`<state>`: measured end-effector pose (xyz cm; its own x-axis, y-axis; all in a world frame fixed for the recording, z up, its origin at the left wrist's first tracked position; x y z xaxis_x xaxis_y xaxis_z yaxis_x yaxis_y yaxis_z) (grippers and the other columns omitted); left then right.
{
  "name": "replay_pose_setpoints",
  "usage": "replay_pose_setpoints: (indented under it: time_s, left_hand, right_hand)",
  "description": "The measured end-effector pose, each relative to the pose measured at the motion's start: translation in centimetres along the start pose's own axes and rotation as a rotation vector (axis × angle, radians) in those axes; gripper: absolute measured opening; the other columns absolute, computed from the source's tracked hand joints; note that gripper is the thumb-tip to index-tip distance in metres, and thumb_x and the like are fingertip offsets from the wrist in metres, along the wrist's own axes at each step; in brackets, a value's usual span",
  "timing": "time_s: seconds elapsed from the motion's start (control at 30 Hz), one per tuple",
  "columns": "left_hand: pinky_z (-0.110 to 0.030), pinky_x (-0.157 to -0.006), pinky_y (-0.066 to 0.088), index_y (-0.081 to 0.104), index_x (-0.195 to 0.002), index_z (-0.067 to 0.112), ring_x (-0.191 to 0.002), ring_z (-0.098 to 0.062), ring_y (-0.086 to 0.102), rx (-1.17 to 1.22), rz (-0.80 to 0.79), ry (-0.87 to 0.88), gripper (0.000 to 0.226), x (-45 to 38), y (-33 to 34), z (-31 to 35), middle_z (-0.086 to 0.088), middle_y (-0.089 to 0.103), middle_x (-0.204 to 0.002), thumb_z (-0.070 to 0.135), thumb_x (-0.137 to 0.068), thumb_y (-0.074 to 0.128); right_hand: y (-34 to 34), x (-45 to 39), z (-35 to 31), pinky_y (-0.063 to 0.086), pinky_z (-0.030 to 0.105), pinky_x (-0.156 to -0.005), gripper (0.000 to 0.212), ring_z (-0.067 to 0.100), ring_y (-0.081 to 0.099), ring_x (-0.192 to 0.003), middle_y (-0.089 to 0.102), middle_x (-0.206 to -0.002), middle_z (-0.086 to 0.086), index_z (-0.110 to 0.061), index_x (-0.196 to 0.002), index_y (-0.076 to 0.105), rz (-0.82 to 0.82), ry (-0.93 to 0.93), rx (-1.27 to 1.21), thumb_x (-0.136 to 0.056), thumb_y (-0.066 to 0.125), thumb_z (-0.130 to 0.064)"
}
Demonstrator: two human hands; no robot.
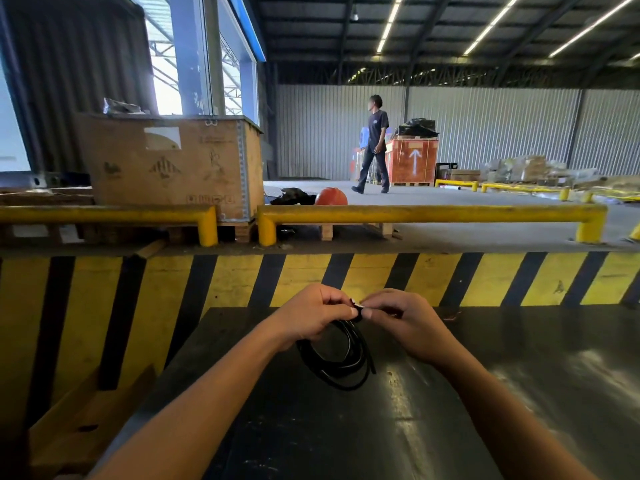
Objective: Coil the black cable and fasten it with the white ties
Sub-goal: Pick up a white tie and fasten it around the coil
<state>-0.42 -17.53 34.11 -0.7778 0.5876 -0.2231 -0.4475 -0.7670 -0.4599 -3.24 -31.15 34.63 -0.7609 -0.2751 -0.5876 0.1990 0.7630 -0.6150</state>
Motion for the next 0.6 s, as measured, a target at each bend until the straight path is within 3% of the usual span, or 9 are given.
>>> replay_pose_setpoints:
  time_s: [0.13,0.23,0.3,0.4,0.5,0.6]
  left_hand:
    - [-0.016,-0.035,0.027,0.07,-0.08,0.019,-0.037,-0.005,0.035,-0.014,0.012,0.037,0.014,0.2,0.1,0.6,0.008,0.048,-0.051,0.017,-0.09,0.06]
    - [-0.012,-0.038,0.033,0.068,-0.079,0.021,-0.039,0.002,0.043,-0.082,0.019,0.082,0.015,0.4,1.0,0.9,0.015,0.055,-0.05,0.016,-0.091,0.06]
    - [-0.008,-0.039,0.033,0.066,-0.077,0.022,-0.039,0.005,0.045,-0.082,0.069,0.104,0.018,0.5,1.3,0.9,0.019,0.056,-0.049,0.013,-0.091,0.059]
    - [-0.003,-0.039,0.031,0.064,-0.075,0.018,-0.037,0.007,0.045,-0.043,0.148,0.12,0.02,0.5,1.0,0.8,0.021,0.054,-0.044,0.008,-0.091,0.059]
    - [-0.006,-0.037,0.03,0.065,-0.075,0.015,-0.035,0.005,0.042,-0.002,0.225,0.101,0.017,0.7,0.3,0.4,0.018,0.052,-0.043,0.01,-0.09,0.06]
    - [-0.01,-0.035,0.03,0.065,-0.077,0.012,-0.035,0.002,0.041,0.104,0.287,0.097,0.014,1.0,-0.4,0.0,0.015,0.052,-0.047,0.012,-0.09,0.061]
  right_hand:
    - [-0.3,0.1,0.5,0.048,0.025,-0.074,0.014,0.0,0.06,-0.078,0.066,-0.082,-0.009,-0.018,-0.087,0.073,0.125,0.07,-0.14,-0.089,0.06,-0.015]
    - [-1.5,0.4,2.4,0.041,0.023,-0.059,0.022,0.002,0.053,-0.056,0.058,-0.064,-0.004,-0.019,-0.08,0.066,0.354,0.278,-0.285,-0.095,0.05,-0.018]
    - [-1.2,0.7,3.0,0.041,0.023,-0.056,0.022,0.007,0.055,-0.053,0.059,-0.063,0.003,-0.017,-0.084,0.06,0.387,0.367,-0.353,-0.098,0.043,-0.021]
    - [-0.5,0.8,3.0,0.048,0.023,-0.057,0.018,0.003,0.061,-0.053,0.064,-0.065,0.004,-0.011,-0.095,0.056,0.376,0.37,-0.482,-0.099,0.04,-0.019]
    - [-1.5,0.7,2.8,0.056,0.022,-0.059,0.012,0.007,0.069,-0.062,0.067,-0.074,0.006,-0.013,-0.091,0.055,0.406,0.333,-0.601,-0.096,0.045,-0.009]
    - [-2.3,0.7,2.6,0.058,0.019,-0.062,0.016,0.01,0.072,-0.071,0.067,-0.083,0.012,-0.016,-0.087,0.054,0.403,0.271,-0.503,-0.093,0.048,-0.002]
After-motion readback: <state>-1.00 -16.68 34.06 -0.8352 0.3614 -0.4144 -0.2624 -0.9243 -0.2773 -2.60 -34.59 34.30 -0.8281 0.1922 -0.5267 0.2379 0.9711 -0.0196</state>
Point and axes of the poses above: each hand's wrist, its own x-axis away from the middle knuckle, its own y-axis out of the palm, z = x × y, the point moved 7 cm from there along -x, towards the middle knuckle
